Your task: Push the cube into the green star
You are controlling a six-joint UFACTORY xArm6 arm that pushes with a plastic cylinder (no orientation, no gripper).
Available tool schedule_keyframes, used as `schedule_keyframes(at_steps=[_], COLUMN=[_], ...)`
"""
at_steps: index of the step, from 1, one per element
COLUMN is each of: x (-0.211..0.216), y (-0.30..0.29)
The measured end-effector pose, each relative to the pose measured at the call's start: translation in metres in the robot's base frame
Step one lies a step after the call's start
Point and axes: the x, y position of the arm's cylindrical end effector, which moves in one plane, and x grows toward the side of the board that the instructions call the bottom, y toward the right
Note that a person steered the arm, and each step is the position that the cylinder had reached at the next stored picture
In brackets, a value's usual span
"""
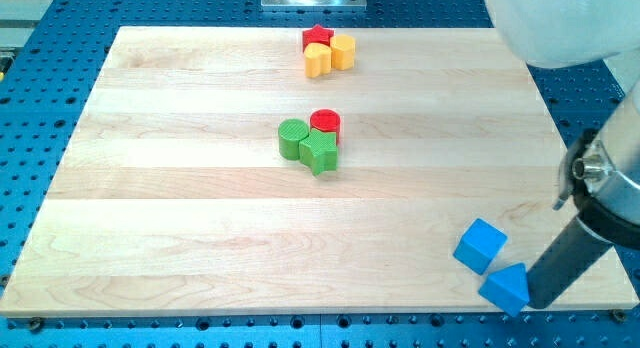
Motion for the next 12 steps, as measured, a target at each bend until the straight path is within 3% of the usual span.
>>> schedule_keyframes(at_steps=[3, 4, 6, 7, 8, 9, 10, 11, 12], x=[-0.009, 0.0, -0.057, -0.033, -0.074, -0.086, -0.079, -0.107, -0.1], y=[-0.086, -0.043, -0.045, 0.017, -0.038, -0.121, -0.085, -0.114, -0.062])
